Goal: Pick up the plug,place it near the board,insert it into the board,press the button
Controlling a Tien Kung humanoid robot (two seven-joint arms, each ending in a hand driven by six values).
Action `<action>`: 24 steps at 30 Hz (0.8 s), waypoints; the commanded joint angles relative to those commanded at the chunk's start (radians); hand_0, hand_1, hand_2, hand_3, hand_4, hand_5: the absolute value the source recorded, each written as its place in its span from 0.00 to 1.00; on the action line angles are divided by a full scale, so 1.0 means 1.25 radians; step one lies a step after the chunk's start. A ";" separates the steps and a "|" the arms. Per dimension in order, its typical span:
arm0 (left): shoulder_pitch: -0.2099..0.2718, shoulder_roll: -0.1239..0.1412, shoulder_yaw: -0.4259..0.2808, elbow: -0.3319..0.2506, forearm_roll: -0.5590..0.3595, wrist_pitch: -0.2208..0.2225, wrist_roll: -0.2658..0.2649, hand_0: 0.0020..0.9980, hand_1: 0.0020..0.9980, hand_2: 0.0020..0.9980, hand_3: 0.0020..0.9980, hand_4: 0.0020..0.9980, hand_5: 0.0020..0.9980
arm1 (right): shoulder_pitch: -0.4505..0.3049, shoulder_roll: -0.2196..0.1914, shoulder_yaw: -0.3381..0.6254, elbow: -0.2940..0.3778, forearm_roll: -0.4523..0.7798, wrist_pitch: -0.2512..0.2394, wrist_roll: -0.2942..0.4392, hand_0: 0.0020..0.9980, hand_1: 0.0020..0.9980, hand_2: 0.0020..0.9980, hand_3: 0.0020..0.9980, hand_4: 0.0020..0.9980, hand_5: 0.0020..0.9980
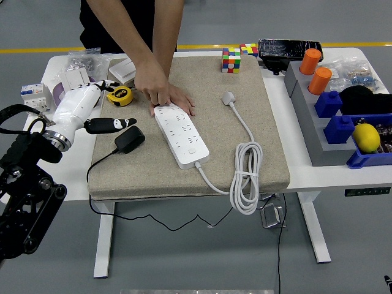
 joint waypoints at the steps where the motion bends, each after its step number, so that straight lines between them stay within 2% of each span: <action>1: -0.008 -0.001 0.013 0.012 0.000 -0.001 -0.004 0.84 0.80 0.70 0.71 1.00 0.50 | 0.000 0.000 -0.002 -0.001 0.003 0.000 0.000 0.90 0.84 0.80 0.82 1.00 0.98; 5: -0.033 -0.011 0.052 0.060 0.000 -0.006 -0.010 0.84 0.80 0.70 0.71 1.00 0.50 | -0.003 0.003 -0.010 -0.004 0.008 0.001 0.000 0.90 0.84 0.80 0.82 1.00 0.98; 6: -0.041 -0.016 0.059 0.077 0.000 -0.007 -0.009 0.85 0.86 0.81 0.86 1.00 0.59 | -0.005 0.004 -0.011 -0.005 0.008 0.001 0.000 0.90 0.84 0.80 0.81 1.00 0.98; 8: -0.051 -0.024 0.068 0.103 0.000 0.001 -0.010 0.85 0.86 0.81 0.86 1.00 0.59 | -0.006 0.005 -0.014 -0.006 0.009 0.001 -0.001 0.90 0.84 0.80 0.81 1.00 0.98; 16: -0.093 -0.047 0.102 0.245 0.000 0.099 -0.010 0.85 0.86 0.81 0.88 1.00 0.59 | -0.007 0.001 -0.018 -0.010 0.014 0.002 -0.001 0.90 0.84 0.80 0.81 1.00 0.98; 23: -0.102 -0.059 0.092 0.310 0.000 0.126 0.004 0.83 0.85 0.81 0.88 1.00 0.62 | -0.007 0.001 -0.016 -0.012 0.016 0.002 0.000 0.90 0.84 0.80 0.81 1.00 0.98; 24: -0.103 -0.060 0.090 0.320 0.000 0.137 -0.004 0.75 0.76 0.71 0.83 1.00 0.59 | -0.007 0.001 -0.016 -0.012 0.015 0.002 0.000 0.90 0.84 0.80 0.81 1.00 0.98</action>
